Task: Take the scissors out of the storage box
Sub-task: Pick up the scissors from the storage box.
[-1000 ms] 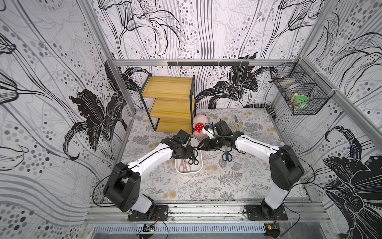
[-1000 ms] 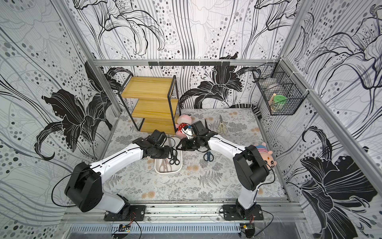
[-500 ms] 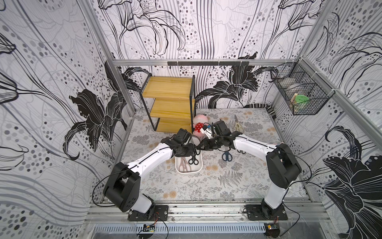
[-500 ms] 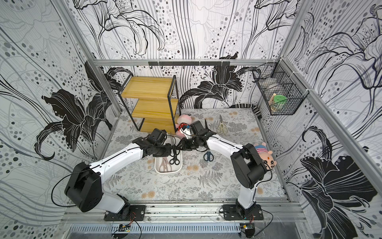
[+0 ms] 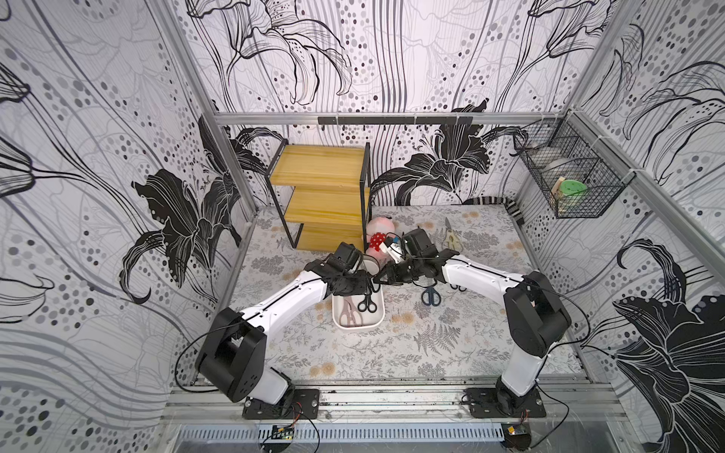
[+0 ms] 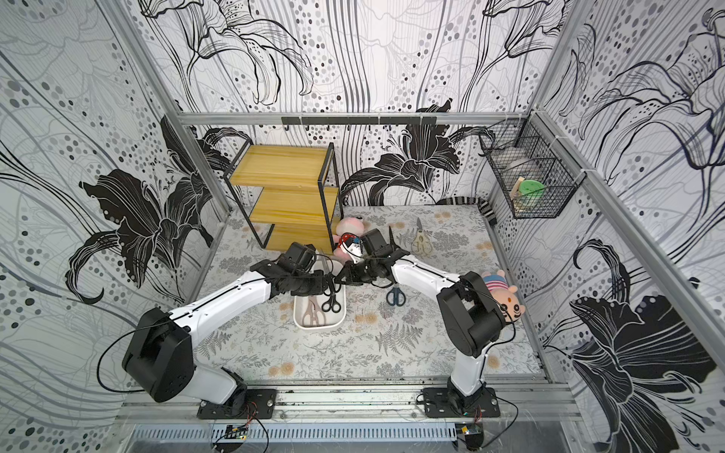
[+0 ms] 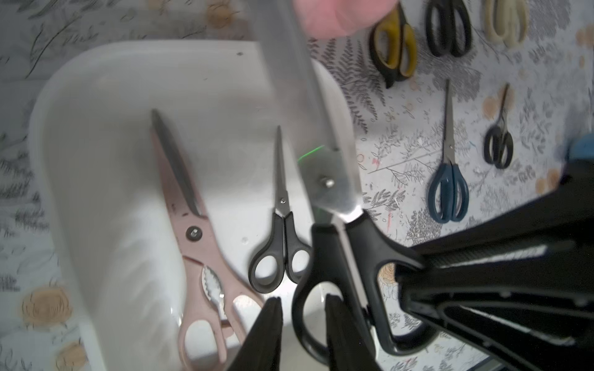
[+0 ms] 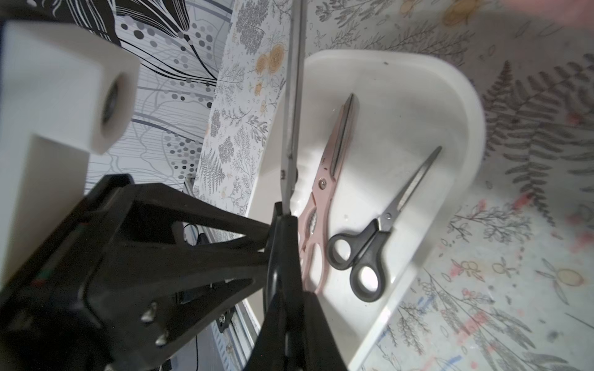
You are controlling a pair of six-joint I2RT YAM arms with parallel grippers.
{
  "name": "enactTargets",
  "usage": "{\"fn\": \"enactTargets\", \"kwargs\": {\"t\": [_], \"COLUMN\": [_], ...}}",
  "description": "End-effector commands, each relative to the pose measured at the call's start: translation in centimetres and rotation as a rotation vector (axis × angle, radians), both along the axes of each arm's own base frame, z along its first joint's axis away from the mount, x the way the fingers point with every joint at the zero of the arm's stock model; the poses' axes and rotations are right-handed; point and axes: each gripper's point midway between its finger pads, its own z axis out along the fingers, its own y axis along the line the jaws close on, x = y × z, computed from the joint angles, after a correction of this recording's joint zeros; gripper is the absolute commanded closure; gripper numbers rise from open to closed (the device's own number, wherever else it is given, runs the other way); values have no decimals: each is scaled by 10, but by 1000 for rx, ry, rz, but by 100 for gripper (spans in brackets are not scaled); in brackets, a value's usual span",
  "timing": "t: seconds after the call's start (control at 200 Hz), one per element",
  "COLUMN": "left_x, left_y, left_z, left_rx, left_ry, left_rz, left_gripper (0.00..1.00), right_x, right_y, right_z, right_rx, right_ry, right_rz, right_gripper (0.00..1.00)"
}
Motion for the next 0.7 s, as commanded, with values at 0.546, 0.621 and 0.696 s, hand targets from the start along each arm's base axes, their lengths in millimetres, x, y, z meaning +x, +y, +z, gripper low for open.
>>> {"fn": "enactTargets", "kwargs": {"t": [0.546, 0.621, 0.696], "left_x": [31, 32, 33], "left_y": [57, 55, 52], "left_z": [52, 48, 44], "left_rx": [-31, -39, -43], "left_ry": [-272, -264, -251], "left_rz": [254, 252, 245], "left_gripper": [55, 54, 55], "right_x": [-15, -20, -25], "right_y": [-53, -67, -79], "right_z": [7, -1, -12], "right_rx": [-113, -144, -174], "right_ry": [-49, -27, 3], "right_rz": [-190, -212, -237], "right_gripper": [94, 94, 94]}}
